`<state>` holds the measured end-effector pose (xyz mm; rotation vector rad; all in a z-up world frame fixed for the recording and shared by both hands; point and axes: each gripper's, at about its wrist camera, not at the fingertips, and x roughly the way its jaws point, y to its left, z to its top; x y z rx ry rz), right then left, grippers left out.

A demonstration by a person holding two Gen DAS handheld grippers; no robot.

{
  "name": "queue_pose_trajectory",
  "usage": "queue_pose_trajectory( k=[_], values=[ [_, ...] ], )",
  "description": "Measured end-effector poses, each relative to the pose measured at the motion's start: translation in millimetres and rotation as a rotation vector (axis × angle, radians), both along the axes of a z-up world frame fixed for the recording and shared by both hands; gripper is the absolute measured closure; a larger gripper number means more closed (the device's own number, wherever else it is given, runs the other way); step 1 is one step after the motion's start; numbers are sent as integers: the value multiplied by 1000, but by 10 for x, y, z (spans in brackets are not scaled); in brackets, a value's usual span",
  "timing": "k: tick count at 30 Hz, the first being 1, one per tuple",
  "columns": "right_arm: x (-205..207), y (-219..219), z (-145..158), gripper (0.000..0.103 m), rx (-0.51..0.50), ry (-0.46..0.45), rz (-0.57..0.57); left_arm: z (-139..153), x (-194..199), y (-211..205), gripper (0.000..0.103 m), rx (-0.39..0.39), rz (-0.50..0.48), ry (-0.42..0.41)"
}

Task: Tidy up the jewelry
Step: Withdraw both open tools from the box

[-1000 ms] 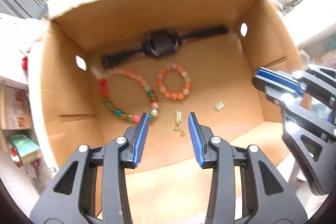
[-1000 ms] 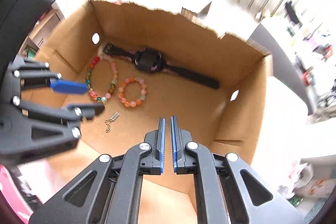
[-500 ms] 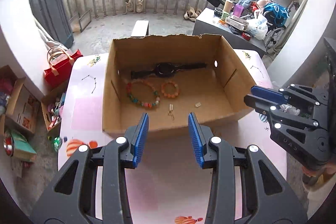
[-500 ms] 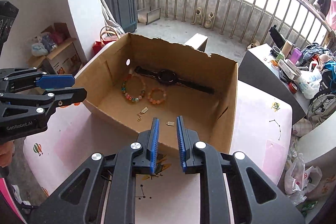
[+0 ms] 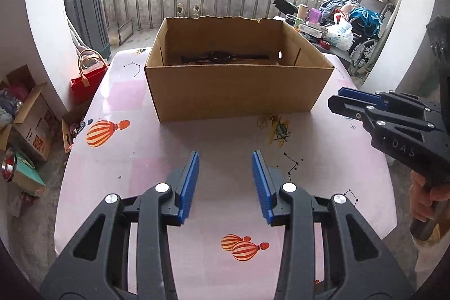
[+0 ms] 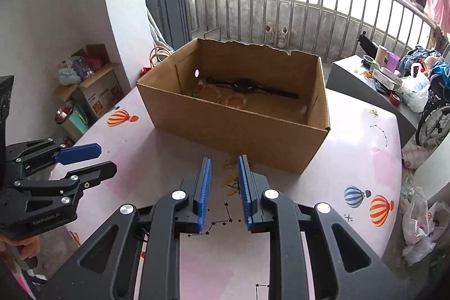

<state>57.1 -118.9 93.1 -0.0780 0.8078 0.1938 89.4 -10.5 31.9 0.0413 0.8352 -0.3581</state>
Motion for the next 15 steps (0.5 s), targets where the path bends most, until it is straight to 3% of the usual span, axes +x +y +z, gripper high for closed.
queue_pose_trajectory(
  k=[6,15],
  values=[
    [-237,37,-186,81,3,9,33,-323,-211,-63,66,17,1,-13],
    [-378,40,-344,76,-14,-16,32,-475,-257,-152,66,19,-10,-55]
  ],
)
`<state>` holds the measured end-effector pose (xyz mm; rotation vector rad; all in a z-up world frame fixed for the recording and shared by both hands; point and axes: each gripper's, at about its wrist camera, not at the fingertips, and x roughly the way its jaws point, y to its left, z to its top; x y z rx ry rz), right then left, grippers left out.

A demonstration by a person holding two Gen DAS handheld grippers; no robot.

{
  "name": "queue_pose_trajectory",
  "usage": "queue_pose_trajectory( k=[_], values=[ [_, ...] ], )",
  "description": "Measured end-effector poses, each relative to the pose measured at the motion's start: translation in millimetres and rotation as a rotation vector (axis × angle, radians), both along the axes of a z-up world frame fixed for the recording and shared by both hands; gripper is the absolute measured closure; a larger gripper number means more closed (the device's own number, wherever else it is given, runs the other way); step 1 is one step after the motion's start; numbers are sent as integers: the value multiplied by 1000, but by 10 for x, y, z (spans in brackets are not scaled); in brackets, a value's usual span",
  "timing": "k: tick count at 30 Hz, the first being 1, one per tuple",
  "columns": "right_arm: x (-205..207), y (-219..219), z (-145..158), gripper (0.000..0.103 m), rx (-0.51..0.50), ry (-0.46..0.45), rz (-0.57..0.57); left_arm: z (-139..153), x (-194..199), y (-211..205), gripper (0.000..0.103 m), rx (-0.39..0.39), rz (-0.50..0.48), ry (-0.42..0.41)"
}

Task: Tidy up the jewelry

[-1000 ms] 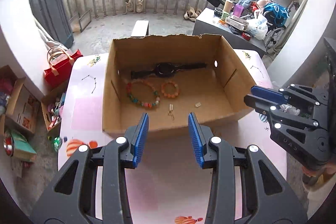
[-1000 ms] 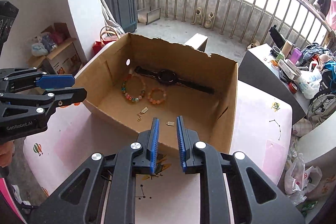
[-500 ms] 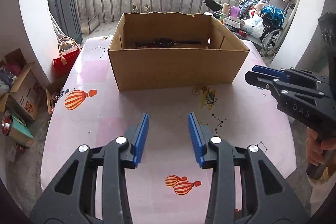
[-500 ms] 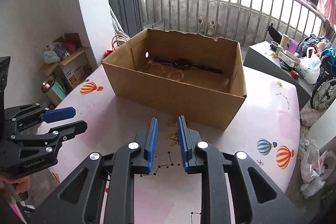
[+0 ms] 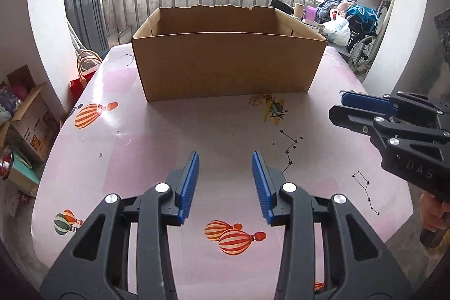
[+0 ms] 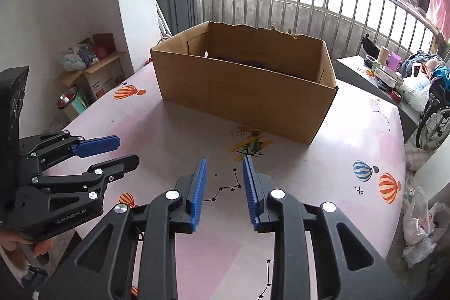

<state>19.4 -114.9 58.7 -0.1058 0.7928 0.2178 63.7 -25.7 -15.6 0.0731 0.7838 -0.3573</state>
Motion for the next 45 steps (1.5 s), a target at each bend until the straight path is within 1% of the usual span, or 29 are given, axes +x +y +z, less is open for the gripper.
queue_pose_trajectory(
  k=[2,3,5,7,10,13,16,18,21,23,26,28,30,32,34,35,36,37,38,39,42,45],
  values=[
    [32,-28,-76,76,-10,17,-29,-19,-23,-15,66,18,-11,-23],
    [48,-51,-117,76,11,31,-35,-38,-34,-7,66,20,-13,-23],
    [88,-113,-194,76,58,55,-38,-82,-38,38,64,3,-8,2],
    [141,-178,-268,76,78,73,-58,-124,-29,94,64,-23,-16,16],
    [248,-257,-365,76,91,113,-89,-204,16,72,64,10,-33,16],
    [344,-366,-417,76,121,117,-114,-299,104,25,64,10,-66,28],
    [477,-487,-480,76,154,147,-134,-392,235,-76,64,12,-107,55],
    [554,-565,-495,76,159,144,-146,-417,329,-187,64,40,-136,46],
    [662,-707,-479,76,184,128,-172,-427,497,-349,69,40,-175,51],
    [743,-781,-467,76,214,126,-166,-447,657,-442,69,39,-176,66],
    [854,-841,-458,76,229,114,-171,-472,885,-606,69,56,-197,47],
    [931,-861,-464,76,239,116,-165,-506,1040,-724,69,64,-215,55],
    [1010,-844,-474,76,230,116,-148,-541,1161,-830,69,77,-238,64],
    [1073,-813,-469,76,200,102,-134,-579,1256,-949,69,115,-269,69],
    [1118,-781,-456,76,183,90,-111,-589,1300,-1042,69,145,-306,48],
    [1134,-761,-452,76,179,87,-91,-588,1308,-1066,70,152,-321,39],
    [1142,-740,-449,76,173,80,-76,-587,1313,-1083,78,152,-349,41],
    [1142,-726,-445,76,167,75,-66,-584,1313,-1086,83,152,-369,43],
    [1145,-706,-444,76,163,69,-50,-584,1320,-1082,93,159,-377,44],
    [1147,-693,-446,76,165,67,-37,-585,1331,-1071,98,166,-381,43],
    [1161,-672,-456,76,179,66,-13,-574,1374,-1023,98,144,-397,69],
    [1151,-628,-476,76,166,71,14,-572,1349,-964,98,152,-394,71]
  ],
)
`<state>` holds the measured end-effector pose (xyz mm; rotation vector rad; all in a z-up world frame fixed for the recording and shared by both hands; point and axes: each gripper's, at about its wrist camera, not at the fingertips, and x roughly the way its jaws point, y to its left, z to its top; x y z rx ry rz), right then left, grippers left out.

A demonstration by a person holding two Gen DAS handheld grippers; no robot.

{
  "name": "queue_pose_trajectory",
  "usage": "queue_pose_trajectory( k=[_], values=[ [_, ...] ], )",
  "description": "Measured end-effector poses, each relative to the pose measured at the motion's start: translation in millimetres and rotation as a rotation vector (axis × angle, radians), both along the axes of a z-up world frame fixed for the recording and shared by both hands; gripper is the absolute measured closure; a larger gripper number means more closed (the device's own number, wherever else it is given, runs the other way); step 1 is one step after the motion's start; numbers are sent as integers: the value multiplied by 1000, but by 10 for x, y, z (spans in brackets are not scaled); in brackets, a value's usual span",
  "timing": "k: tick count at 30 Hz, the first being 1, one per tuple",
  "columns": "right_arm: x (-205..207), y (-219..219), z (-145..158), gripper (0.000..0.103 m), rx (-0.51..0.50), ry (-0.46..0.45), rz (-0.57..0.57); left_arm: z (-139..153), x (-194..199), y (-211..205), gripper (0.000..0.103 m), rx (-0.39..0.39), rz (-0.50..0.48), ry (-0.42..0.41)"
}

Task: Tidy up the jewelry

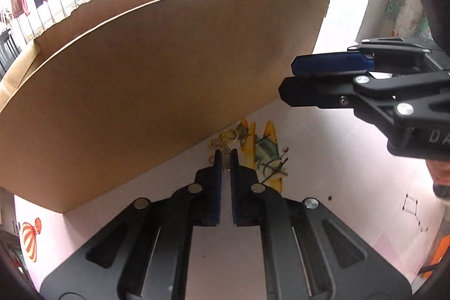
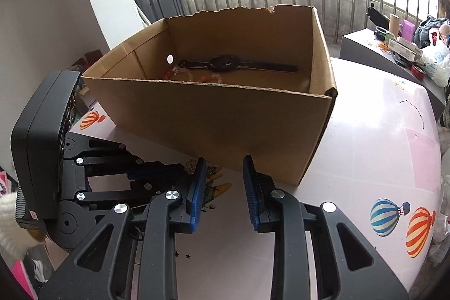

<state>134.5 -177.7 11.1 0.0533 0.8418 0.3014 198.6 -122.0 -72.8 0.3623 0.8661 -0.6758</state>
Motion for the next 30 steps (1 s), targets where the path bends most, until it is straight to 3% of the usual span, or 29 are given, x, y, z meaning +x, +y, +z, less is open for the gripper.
queue_pose_trajectory(
  k=[9,14,17,19,20,22,25,26,29,30],
  values=[
    [-89,46,-89,76,-14,16,38,-13,-180,606,103,-129,62,125],
    [-150,63,-90,76,-24,12,52,5,-350,906,103,-176,71,92],
    [-153,58,-88,76,-8,18,51,53,-404,1002,103,-146,51,46],
    [-154,66,-87,76,-14,13,50,51,-415,992,81,-98,58,13],
    [-153,83,-90,76,-16,11,52,74,-417,941,60,-91,38,13],
    [-145,102,-99,76,-13,13,54,40,-424,942,58,-62,-8,2],
    [-131,127,-115,76,-12,17,56,-9,-437,894,71,-41,-8,-13],
    [-123,134,-119,76,-12,17,57,0,-449,886,85,-35,0,-15],
    [-115,162,-143,76,-17,26,69,36,-513,839,89,6,30,-39],
    [-119,171,-147,76,-20,26,72,52,-559,830,99,13,20,-48]
  ],
)
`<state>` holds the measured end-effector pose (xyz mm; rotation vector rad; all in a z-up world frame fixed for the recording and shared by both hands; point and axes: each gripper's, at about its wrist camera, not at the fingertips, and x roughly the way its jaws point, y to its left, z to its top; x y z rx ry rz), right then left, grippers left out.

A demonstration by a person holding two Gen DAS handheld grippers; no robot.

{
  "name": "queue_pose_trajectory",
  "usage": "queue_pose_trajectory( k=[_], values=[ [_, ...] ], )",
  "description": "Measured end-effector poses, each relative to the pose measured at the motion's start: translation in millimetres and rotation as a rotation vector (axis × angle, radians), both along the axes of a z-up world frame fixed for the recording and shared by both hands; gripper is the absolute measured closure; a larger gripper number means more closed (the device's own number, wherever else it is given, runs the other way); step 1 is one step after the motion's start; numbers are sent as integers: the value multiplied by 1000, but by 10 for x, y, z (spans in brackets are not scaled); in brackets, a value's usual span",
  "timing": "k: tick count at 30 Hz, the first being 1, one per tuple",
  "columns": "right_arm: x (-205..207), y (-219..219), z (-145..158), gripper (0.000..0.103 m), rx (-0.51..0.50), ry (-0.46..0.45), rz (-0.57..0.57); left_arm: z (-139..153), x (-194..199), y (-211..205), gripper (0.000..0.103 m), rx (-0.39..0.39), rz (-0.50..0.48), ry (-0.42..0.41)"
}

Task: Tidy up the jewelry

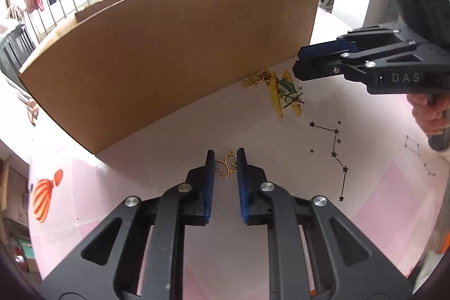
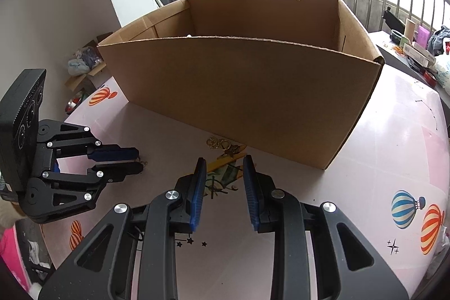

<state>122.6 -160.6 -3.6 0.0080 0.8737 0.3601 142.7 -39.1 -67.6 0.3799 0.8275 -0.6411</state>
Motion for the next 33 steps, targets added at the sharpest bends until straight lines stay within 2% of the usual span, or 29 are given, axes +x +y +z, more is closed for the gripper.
queue_pose_trajectory(
  k=[3,8,12,14,18,19,20,21,25,26,27,28,33],
  values=[
    [-19,11,6,76,-10,-4,10,40,-62,-32,99,23,-5,-32],
    [-26,-13,42,76,-13,-5,9,124,3,146,99,-25,10,28],
    [-26,-36,62,76,2,-10,0,166,173,507,103,-163,86,167],
    [-22,-45,60,76,14,-4,0,208,196,666,103,-217,110,184],
    [-20,-50,59,76,26,-2,-3,259,154,772,101,-169,121,143],
    [-22,-45,59,76,26,-4,-3,267,121,760,94,-140,126,125],
    [-21,-30,58,76,23,-8,-6,272,118,713,75,-123,126,110],
    [-18,-19,57,76,22,-9,-8,313,163,644,69,-108,128,83],
    [-34,33,74,76,29,-10,3,302,57,481,69,-61,126,29],
    [-47,34,79,76,22,-12,3,304,105,388,73,-58,126,24],
    [-60,32,85,76,17,-13,4,329,100,380,85,-60,130,25],
    [-73,37,88,76,17,-11,8,347,93,382,89,-52,143,22],
    [-132,53,98,76,22,-12,3,335,57,360,89,-57,155,28]
  ],
)
